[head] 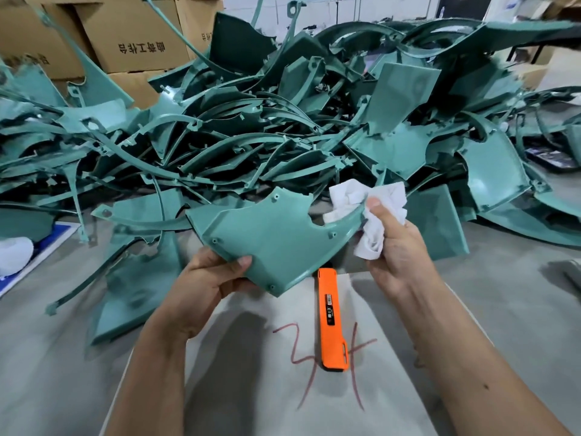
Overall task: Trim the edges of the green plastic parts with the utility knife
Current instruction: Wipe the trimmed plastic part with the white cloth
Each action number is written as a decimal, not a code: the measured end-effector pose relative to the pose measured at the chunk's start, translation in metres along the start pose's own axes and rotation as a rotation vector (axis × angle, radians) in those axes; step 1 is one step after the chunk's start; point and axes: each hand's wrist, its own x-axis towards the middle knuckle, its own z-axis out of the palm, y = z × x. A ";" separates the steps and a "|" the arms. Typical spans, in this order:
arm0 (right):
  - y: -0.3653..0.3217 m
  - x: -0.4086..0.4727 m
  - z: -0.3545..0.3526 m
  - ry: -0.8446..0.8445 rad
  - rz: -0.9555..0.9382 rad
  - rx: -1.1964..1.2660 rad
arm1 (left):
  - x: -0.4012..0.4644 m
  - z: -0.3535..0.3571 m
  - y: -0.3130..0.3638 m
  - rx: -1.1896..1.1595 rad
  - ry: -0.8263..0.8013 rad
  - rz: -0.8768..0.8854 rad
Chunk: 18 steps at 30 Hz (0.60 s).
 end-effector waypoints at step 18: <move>0.036 -0.020 0.030 0.042 0.026 0.140 | 0.013 0.068 -0.016 -0.222 0.180 -0.002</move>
